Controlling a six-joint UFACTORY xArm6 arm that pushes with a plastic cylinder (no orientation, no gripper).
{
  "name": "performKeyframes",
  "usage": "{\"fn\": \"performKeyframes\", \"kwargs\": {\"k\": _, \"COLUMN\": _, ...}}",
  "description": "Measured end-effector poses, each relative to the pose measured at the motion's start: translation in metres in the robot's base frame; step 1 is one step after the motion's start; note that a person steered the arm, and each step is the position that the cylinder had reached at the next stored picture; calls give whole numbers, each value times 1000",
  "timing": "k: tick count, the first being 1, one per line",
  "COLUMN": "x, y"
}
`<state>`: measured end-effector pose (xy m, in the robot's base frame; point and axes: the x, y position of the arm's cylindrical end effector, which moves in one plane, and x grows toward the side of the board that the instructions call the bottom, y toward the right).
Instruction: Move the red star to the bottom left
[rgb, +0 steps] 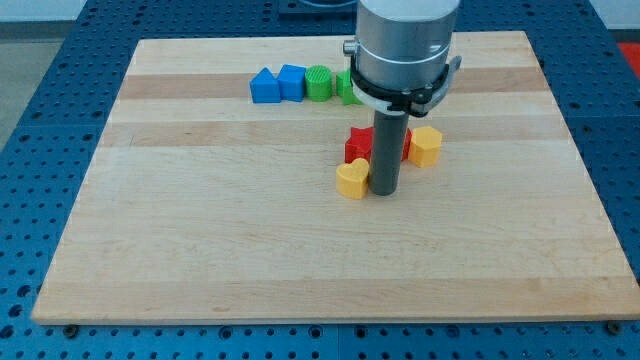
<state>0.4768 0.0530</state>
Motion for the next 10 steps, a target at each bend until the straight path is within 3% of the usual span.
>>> {"fn": "performKeyframes", "kwargs": {"k": 6, "x": 18, "y": -52}}
{"fn": "performKeyframes", "kwargs": {"k": 10, "x": -24, "y": -61}}
